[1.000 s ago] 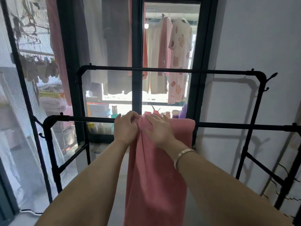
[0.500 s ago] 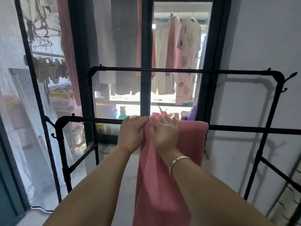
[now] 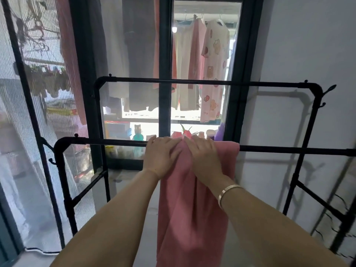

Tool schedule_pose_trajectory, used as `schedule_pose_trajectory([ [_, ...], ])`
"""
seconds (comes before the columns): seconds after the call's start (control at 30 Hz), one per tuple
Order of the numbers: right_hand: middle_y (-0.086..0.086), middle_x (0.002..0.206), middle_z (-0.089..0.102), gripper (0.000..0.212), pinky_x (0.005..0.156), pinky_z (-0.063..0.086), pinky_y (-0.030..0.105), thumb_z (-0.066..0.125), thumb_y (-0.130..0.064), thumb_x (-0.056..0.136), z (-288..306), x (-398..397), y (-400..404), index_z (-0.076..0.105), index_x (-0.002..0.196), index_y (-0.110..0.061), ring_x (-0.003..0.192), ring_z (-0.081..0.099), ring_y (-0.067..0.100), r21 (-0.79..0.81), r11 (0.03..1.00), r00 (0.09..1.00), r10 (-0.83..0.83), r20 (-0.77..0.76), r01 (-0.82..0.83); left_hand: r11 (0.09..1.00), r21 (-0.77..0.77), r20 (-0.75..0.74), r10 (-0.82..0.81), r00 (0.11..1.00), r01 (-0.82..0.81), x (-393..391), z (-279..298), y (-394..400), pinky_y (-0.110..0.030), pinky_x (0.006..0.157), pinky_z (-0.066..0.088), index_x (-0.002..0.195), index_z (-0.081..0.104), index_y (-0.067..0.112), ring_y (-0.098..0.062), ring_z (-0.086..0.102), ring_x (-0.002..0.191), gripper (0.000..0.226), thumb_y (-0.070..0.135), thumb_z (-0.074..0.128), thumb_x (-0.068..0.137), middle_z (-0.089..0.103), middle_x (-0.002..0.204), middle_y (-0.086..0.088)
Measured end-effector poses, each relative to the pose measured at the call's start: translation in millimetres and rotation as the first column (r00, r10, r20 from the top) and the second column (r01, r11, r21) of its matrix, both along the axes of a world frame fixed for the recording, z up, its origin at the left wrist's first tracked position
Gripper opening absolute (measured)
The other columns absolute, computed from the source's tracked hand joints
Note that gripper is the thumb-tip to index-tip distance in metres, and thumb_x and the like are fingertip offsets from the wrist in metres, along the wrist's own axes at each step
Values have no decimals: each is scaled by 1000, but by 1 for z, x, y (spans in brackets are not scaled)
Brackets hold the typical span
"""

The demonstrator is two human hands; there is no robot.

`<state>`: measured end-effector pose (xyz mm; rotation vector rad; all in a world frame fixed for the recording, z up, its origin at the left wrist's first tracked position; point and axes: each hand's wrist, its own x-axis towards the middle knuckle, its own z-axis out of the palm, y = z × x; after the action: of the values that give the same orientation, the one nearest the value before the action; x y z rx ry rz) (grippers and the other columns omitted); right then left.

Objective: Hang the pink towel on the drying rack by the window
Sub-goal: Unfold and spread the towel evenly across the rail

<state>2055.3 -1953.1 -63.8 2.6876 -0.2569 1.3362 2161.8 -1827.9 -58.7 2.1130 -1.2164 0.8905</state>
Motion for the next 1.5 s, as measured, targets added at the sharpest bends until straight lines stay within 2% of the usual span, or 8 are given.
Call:
schedule_pose_trajectory([
  [0.2, 3, 111, 69, 29, 88, 47, 18, 48, -31, 92, 19, -32, -28, 70, 107, -20, 97, 62, 17, 44, 999, 998, 29, 53, -32, 995, -79, -51, -67, 996, 63, 0, 3, 2, -40, 108, 25, 118, 67, 29, -17, 60, 98, 28, 38, 50, 97, 70, 102, 6],
  [0.33, 6, 94, 70, 33, 73, 53, 39, 42, -26, 97, 20, -48, -34, 72, 103, -15, 84, 64, 23, 10, 999, 993, -39, 110, 38, 986, -154, -142, -85, 986, 62, -5, 7, -4, -40, 112, 16, 100, 74, 28, -12, 61, 96, 25, 34, 50, 98, 72, 97, 9],
  [0.47, 11, 107, 68, 34, 91, 43, 36, 60, -5, 79, 4, -41, -24, 68, 111, -12, 100, 62, 27, 55, 998, 993, -41, 109, 35, 989, -134, -114, 54, 992, -69, -21, 21, -22, -40, 116, 19, 76, 63, 20, -18, 60, 83, 31, 25, 38, 95, 67, 82, 2],
  [0.6, 17, 110, 68, 28, 95, 45, 37, 60, 0, 81, 1, -40, -28, 67, 107, -6, 104, 64, 31, 6, 1000, 985, -28, 167, 28, 996, 12, -245, -88, 966, 93, -46, 24, -46, -43, 90, 45, 132, 45, 25, -29, 54, 105, 37, 32, 42, 96, 66, 108, -6],
  [0.7, 22, 116, 66, 36, 98, 49, 43, 64, 4, 80, 0, -43, -32, 64, 116, -3, 109, 63, 33, -3, 1000, 990, -15, 139, 16, 997, 2, -187, -76, 979, 78, -49, 14, -51, -43, 87, 45, 138, 44, 26, -32, 53, 105, 42, 35, 43, 97, 67, 107, -9],
  [0.8, 21, 117, 66, 42, 97, 50, 43, 65, 3, 81, 2, -47, -36, 61, 123, -6, 111, 62, 33, -35, 999, 996, -11, 94, 14, 990, -22, -111, -142, 984, 140, -45, 13, -46, -39, 89, 45, 126, 61, 28, -24, 59, 95, 34, 37, 50, 95, 72, 101, -3],
  [1.03, 10, 109, 66, 27, 82, 50, 44, 52, -12, 93, 21, -52, -41, 64, 116, -14, 100, 61, 29, -9, 997, 997, -76, 9, 76, 958, -237, -411, -247, 878, 159, -46, 23, -46, -13, 82, 30, 90, 78, 28, -9, 57, 96, 15, 32, 64, 90, 75, 94, 8],
  [1.5, 14, 99, 67, 38, 73, 56, 44, 63, 5, 68, 17, -57, -42, 66, 105, -3, 88, 63, 32, 116, 992, 981, -62, 187, 40, 919, -392, -465, -164, 870, -36, -50, 15, -57, -25, 57, 42, 78, 44, 21, -15, 54, 70, 19, 19, 38, 96, 53, 76, 2],
])
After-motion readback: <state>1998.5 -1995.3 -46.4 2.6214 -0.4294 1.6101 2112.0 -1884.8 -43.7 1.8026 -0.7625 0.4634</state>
